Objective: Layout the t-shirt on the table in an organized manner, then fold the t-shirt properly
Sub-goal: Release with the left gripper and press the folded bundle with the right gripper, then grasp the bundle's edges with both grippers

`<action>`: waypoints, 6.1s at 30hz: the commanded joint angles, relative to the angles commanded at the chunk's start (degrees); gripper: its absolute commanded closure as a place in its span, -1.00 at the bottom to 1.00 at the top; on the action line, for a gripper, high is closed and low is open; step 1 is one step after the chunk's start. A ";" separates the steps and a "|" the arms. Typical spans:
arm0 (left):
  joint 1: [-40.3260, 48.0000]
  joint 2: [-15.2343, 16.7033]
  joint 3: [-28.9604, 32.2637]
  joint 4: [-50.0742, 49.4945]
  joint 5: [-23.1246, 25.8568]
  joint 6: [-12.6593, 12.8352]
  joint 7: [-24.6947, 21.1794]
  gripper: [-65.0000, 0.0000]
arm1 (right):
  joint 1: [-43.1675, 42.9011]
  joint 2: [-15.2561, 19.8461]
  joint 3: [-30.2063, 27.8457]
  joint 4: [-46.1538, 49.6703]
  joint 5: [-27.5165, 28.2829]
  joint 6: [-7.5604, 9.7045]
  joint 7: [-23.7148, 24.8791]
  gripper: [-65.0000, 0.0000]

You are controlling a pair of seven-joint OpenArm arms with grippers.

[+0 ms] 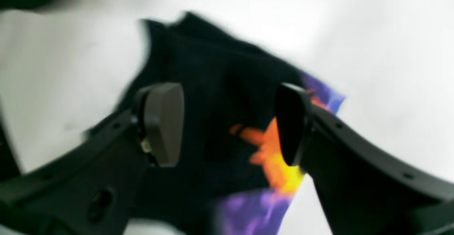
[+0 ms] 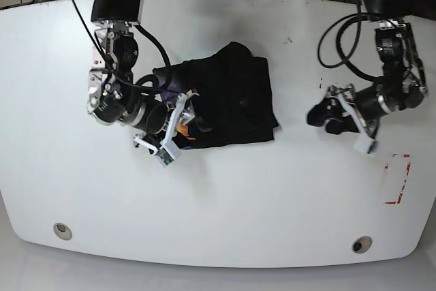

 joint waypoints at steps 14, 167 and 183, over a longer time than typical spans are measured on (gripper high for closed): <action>4.66 -10.90 -15.56 0.53 -0.53 0.00 0.26 -0.13 | 7.30 -2.20 -15.65 -13.89 -7.30 0.00 11.60 -0.20; 3.25 17.05 32.35 2.02 33.58 0.09 -4.57 0.65 | 5.63 5.27 -5.19 -34.64 -24.09 -3.38 38.86 0.60; -8.35 13.01 32.62 -11.43 33.49 0.00 -4.66 0.65 | -8.09 8.79 -5.10 -18.90 -24.00 -3.56 34.99 0.60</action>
